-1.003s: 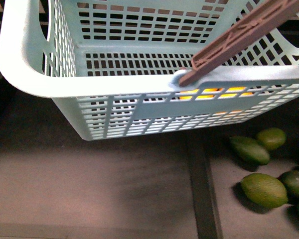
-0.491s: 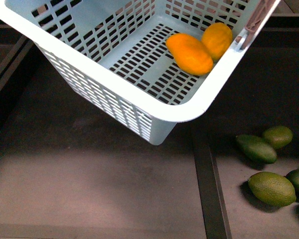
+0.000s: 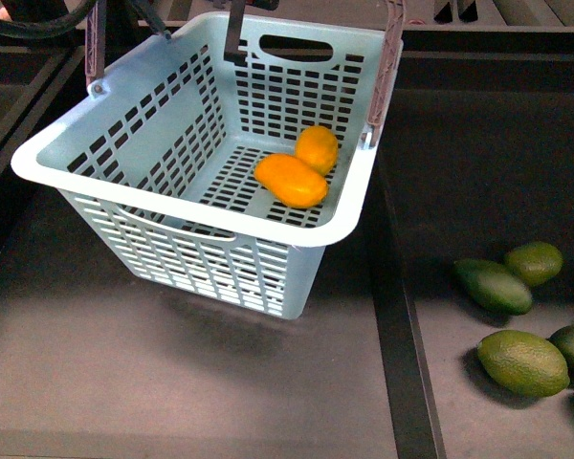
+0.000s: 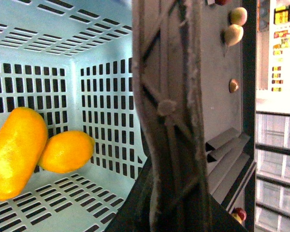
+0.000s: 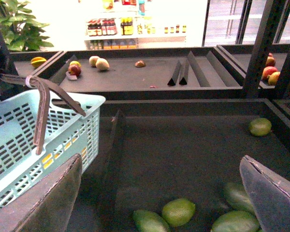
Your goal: Pick lemon and mango into basket
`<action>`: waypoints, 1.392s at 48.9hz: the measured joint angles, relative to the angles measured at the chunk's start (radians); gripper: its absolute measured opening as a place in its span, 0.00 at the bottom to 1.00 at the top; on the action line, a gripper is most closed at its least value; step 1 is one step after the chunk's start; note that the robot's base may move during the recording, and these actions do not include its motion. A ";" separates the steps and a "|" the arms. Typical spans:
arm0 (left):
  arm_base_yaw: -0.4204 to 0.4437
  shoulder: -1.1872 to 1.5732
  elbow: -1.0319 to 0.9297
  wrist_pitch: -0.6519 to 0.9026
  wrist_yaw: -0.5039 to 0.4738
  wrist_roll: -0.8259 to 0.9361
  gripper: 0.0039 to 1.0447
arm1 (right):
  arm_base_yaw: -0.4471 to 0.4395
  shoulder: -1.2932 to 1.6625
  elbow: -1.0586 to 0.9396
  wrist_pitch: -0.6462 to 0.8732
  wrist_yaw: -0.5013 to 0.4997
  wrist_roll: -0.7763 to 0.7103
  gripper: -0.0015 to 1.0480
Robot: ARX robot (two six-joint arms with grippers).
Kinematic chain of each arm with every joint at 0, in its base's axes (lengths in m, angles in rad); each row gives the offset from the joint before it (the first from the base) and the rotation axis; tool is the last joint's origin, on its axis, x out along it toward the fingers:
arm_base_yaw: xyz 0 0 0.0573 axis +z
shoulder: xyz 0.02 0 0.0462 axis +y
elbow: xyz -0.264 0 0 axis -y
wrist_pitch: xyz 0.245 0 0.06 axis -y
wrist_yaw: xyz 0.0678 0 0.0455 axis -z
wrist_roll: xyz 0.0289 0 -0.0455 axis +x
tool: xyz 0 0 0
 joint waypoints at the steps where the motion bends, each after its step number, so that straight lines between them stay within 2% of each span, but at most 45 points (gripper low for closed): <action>1: 0.003 0.006 0.007 -0.003 -0.001 -0.003 0.05 | 0.000 0.000 0.000 0.000 0.000 0.000 0.92; 12: 0.044 0.086 0.082 0.003 -0.020 -0.032 0.05 | 0.000 0.000 0.000 0.000 0.000 0.000 0.92; 26: 0.025 0.071 -0.030 0.024 -0.028 -0.075 0.05 | 0.000 0.000 0.000 0.000 0.000 0.000 0.92; 32: 0.025 0.036 -0.076 0.048 -0.017 -0.087 0.25 | 0.000 0.000 0.000 0.000 0.000 0.000 0.92; 39: 0.025 -0.085 -0.189 0.054 -0.080 -0.123 0.57 | 0.000 0.000 0.000 0.000 0.000 0.000 0.92; 43: 0.025 -0.188 -0.252 -0.063 -0.119 -0.150 0.76 | 0.000 0.000 0.000 0.000 0.000 0.000 0.92; 47: 0.026 -0.268 -0.274 -0.233 -0.077 -0.148 0.95 | 0.000 0.000 0.000 0.000 0.000 0.000 0.92; 50: 0.023 -0.290 -0.274 -0.276 -0.056 -0.129 0.93 | 0.000 0.000 0.000 0.000 0.000 0.000 0.92; 51: 0.023 -0.302 -0.294 -0.234 -0.042 -0.069 0.92 | 0.000 0.000 0.000 0.000 0.000 0.000 0.92; 53: 0.032 -0.366 -0.459 0.085 0.030 0.201 0.82 | 0.000 0.000 0.000 0.000 0.000 0.000 0.92; 54: 0.035 -0.378 -0.492 0.140 0.040 0.230 0.80 | 0.000 0.000 0.000 0.000 0.000 0.000 0.92; 56: 0.056 -0.446 -0.692 0.460 0.080 0.606 0.70 | 0.000 0.000 0.000 0.000 0.001 0.000 0.92; 57: 0.065 -0.467 -0.756 0.565 0.091 0.720 0.66 | 0.000 0.000 0.000 0.000 0.002 0.000 0.92; 59: 0.099 -0.525 -0.924 0.874 0.119 1.011 0.56 | 0.000 0.000 0.000 0.000 0.002 0.000 0.92; 61: 0.125 -0.566 -1.010 1.038 0.134 1.214 0.49 | 0.000 0.000 0.000 0.000 0.002 0.000 0.92; 63: 0.151 -0.615 -1.079 1.130 0.149 1.342 0.42 | 0.000 0.000 0.000 0.000 0.001 0.000 0.92; 68: 0.200 -0.719 -1.206 1.205 0.181 1.544 0.27 | 0.000 0.000 0.000 0.000 0.001 0.000 0.92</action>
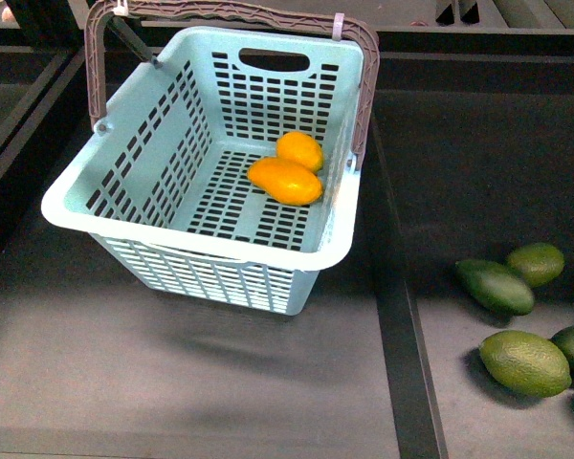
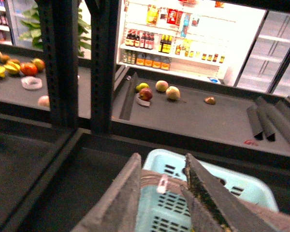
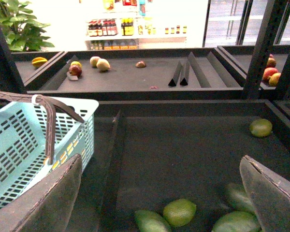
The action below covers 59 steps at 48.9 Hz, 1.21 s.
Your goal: Pick lemon and mango into basket
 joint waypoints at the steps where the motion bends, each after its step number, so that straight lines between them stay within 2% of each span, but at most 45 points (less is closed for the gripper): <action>1: 0.011 -0.026 -0.038 0.008 0.014 0.034 0.22 | 0.000 0.000 0.000 0.000 0.000 0.000 0.92; 5: 0.048 -0.097 -0.158 0.017 0.066 0.101 0.03 | 0.000 0.000 0.000 0.000 0.000 0.000 0.92; 10: 0.090 -0.192 -0.259 0.020 0.104 0.127 0.03 | 0.000 0.000 0.000 0.000 0.000 0.000 0.92; 27: 0.173 -0.427 -0.427 -0.042 0.188 0.138 0.03 | 0.000 0.000 0.000 0.000 0.000 0.000 0.92; 32: 0.194 -0.450 -0.486 -0.002 0.203 0.138 0.03 | 0.000 0.000 0.000 0.000 0.000 0.000 0.92; 35: 0.207 -0.504 -0.513 -0.044 0.218 0.138 0.03 | 0.000 0.000 0.000 0.000 0.000 0.000 0.92; 38: 0.264 -0.584 -0.530 -0.101 0.292 0.141 0.03 | 0.000 0.000 0.000 0.000 0.000 0.000 0.92; 40: 0.286 -0.631 -0.538 -0.136 0.293 0.141 0.03 | 0.000 0.000 0.000 0.000 0.000 0.000 0.92; 59: 0.290 -1.023 -0.568 -0.479 0.300 0.142 0.03 | 0.000 0.000 0.000 0.000 0.000 0.000 0.92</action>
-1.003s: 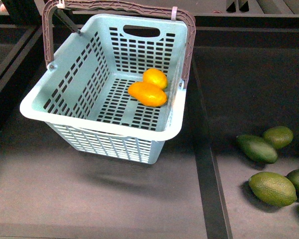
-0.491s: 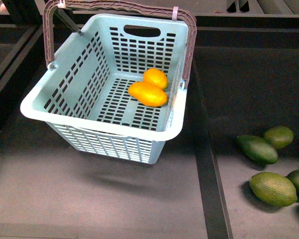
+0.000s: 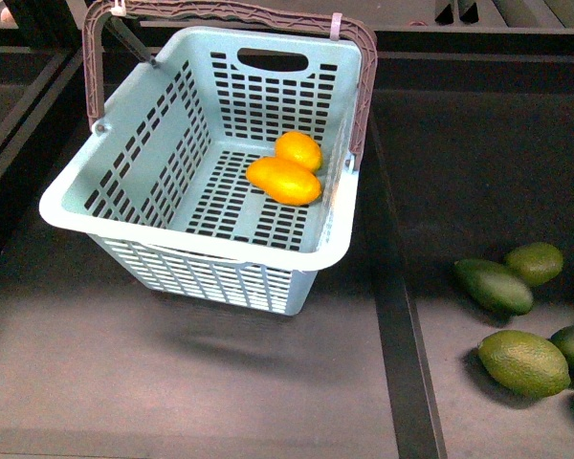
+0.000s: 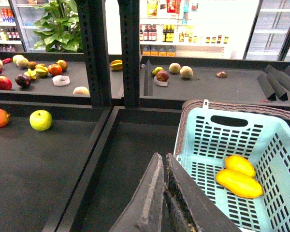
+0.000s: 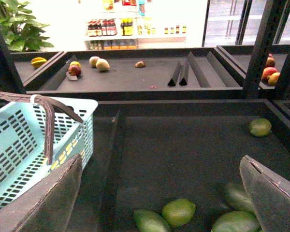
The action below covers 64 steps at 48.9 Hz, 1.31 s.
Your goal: Pick lemon and mango into basket
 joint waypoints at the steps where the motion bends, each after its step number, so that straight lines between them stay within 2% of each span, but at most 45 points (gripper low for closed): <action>1: 0.000 -0.012 0.000 -0.011 0.000 0.000 0.03 | 0.000 0.000 0.000 0.000 0.000 0.000 0.92; 38: 0.000 -0.343 0.000 -0.335 0.000 0.000 0.03 | 0.000 0.000 0.000 0.000 0.000 0.000 0.92; 44: 0.000 -0.484 0.000 -0.501 0.000 0.000 0.03 | 0.000 0.000 0.000 0.000 0.000 0.000 0.92; 64: 0.000 -0.516 0.000 -0.512 0.000 0.000 0.03 | 0.000 0.000 0.000 0.000 0.000 0.000 0.92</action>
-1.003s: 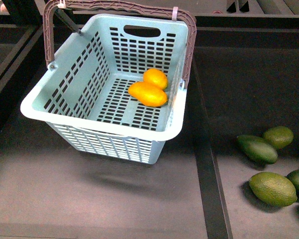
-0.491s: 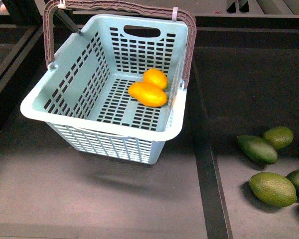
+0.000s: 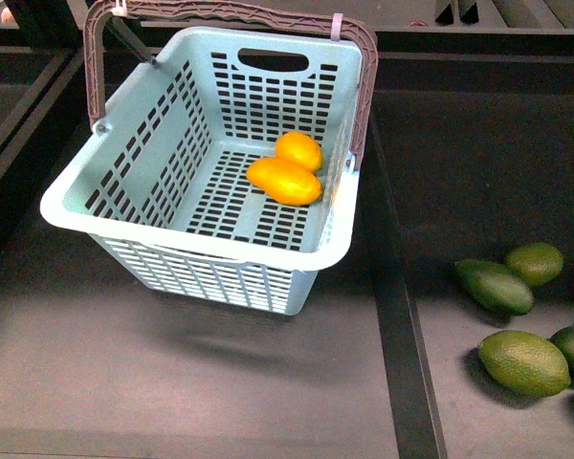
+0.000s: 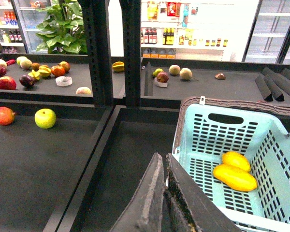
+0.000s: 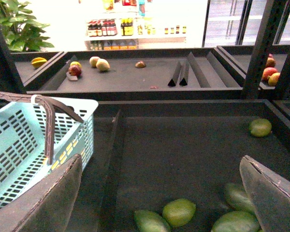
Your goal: Pick lemon and mango into basket
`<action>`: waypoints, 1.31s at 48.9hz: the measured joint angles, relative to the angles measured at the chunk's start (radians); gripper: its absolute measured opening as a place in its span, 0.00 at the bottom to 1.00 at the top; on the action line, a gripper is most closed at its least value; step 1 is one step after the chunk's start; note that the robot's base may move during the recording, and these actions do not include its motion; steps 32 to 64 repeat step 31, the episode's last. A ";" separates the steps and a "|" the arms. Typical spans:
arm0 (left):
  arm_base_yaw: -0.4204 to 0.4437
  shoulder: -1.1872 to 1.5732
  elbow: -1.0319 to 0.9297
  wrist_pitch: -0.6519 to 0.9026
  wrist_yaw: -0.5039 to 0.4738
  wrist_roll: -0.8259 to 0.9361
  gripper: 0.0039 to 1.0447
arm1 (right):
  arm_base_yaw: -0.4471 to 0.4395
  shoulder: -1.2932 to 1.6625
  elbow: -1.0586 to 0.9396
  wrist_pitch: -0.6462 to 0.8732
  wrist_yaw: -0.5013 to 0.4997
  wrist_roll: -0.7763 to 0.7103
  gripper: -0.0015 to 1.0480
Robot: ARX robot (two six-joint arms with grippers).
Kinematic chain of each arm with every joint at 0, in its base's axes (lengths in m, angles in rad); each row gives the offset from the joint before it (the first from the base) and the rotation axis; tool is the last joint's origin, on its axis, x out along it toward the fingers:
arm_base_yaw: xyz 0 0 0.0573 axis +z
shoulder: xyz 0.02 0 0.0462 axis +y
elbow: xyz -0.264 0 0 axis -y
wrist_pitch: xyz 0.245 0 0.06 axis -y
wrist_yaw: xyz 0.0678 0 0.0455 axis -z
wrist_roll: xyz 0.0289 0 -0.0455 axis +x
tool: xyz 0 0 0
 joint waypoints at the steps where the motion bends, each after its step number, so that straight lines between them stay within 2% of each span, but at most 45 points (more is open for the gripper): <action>1: 0.000 0.000 0.000 0.000 0.000 0.000 0.03 | 0.000 0.000 0.000 0.000 0.000 0.000 0.92; 10: 0.000 0.000 0.000 0.000 0.000 0.000 0.03 | 0.000 0.000 0.000 0.000 0.000 0.000 0.92; 14: 0.000 0.000 0.000 0.000 0.000 0.000 0.20 | 0.000 0.000 0.000 0.000 0.000 0.000 0.92; 25: 0.000 0.000 0.000 0.000 0.000 0.000 0.77 | 0.000 0.000 0.000 0.000 0.000 0.000 0.92; 30: 0.000 0.000 0.000 0.000 0.000 0.001 0.95 | 0.000 0.000 0.000 0.000 0.000 0.000 0.92; 64: 0.000 0.000 0.000 0.000 0.000 0.002 0.95 | 0.000 0.000 0.000 0.000 0.000 0.000 0.92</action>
